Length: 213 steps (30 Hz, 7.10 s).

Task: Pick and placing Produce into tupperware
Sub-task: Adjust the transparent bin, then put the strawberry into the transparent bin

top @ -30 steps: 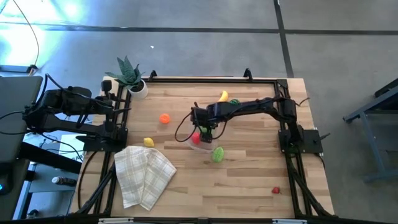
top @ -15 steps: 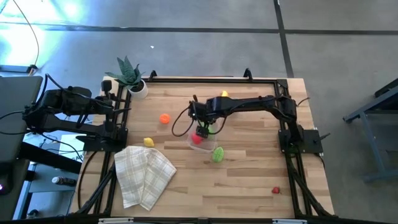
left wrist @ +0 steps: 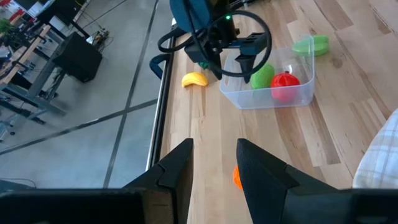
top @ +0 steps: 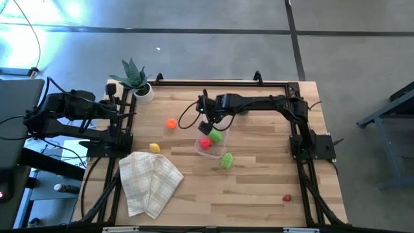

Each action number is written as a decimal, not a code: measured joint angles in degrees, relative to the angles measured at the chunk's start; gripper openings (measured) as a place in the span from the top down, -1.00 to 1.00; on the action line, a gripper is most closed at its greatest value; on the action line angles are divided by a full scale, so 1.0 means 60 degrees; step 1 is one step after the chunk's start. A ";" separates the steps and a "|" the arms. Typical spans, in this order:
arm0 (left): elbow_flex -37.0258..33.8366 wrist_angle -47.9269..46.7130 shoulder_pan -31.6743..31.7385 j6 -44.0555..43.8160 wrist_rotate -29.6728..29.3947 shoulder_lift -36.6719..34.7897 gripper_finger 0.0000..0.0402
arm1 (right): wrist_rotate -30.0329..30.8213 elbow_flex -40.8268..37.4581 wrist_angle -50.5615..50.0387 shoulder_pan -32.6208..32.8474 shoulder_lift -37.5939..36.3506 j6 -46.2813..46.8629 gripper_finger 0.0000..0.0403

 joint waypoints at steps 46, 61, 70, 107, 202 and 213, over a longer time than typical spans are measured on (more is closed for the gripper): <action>0.0000 0.0002 0.0000 -0.0003 -0.0001 0.0003 0.44 | -0.1306 -0.0015 0.0878 0.0786 0.0874 -0.1808 -0.19; 0.0000 0.0003 0.0000 0.0000 0.0002 0.0003 0.44 | -0.1072 -0.0014 0.0769 0.1055 0.0809 -0.1919 -0.19; 0.0000 0.0000 0.0000 0.0000 -0.0001 0.0003 0.44 | -0.0734 0.0004 0.0380 0.1479 0.0171 -0.1810 -0.19; 0.0000 0.0002 0.0004 0.0000 -0.0001 -0.0001 0.44 | 0.1213 0.0004 -0.2487 0.3175 -0.0627 0.0309 -0.19; 0.0000 0.0003 0.0000 0.0000 0.0000 -0.0001 0.44 | -0.0100 -0.7456 -0.1262 1.2905 -0.6573 0.7258 -0.19; 0.0000 0.0000 0.0001 0.0000 0.0000 -0.0001 0.44 | -0.0292 -0.8516 0.0131 1.2166 -0.6561 0.7213 -0.19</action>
